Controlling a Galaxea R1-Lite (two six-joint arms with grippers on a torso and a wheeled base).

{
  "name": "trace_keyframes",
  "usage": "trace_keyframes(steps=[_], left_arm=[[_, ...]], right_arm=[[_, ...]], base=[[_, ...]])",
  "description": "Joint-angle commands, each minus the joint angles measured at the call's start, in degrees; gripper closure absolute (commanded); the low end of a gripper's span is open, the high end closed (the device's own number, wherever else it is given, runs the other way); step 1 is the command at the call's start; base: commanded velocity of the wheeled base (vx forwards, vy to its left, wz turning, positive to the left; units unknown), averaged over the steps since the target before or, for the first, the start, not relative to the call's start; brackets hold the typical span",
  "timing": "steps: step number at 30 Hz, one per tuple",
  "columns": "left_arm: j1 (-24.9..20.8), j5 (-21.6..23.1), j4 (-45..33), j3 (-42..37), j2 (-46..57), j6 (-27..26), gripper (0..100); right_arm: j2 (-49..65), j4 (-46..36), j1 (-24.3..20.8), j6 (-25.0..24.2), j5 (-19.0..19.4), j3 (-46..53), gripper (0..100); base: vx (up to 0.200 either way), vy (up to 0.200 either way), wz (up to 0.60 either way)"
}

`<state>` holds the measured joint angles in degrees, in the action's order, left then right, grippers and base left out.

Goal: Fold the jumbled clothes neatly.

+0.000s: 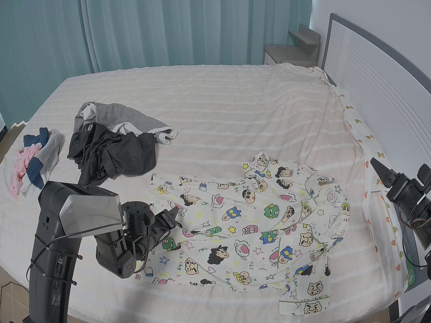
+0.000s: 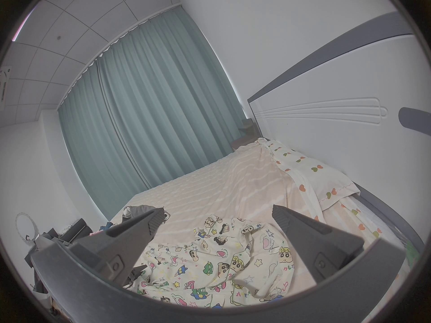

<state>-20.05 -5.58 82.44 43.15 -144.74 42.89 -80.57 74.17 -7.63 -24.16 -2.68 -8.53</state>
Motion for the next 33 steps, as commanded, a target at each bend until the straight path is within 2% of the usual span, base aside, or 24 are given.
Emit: trace_keyframes(steps=[1, 33], left_arm=[[0.10, -0.31, 0.08, -0.18, -0.19, 0.00, 100], [4.41, -0.48, 0.35, -3.60, 3.59, -0.35, 100]], right_arm=[[-0.03, 0.01, -0.02, -0.01, -0.04, 0.01, 0], [-0.03, 0.01, -0.02, -0.01, -0.04, 0.01, 0]], base=[[0.000, 0.000, 0.00], [0.000, 0.000, 0.00]])
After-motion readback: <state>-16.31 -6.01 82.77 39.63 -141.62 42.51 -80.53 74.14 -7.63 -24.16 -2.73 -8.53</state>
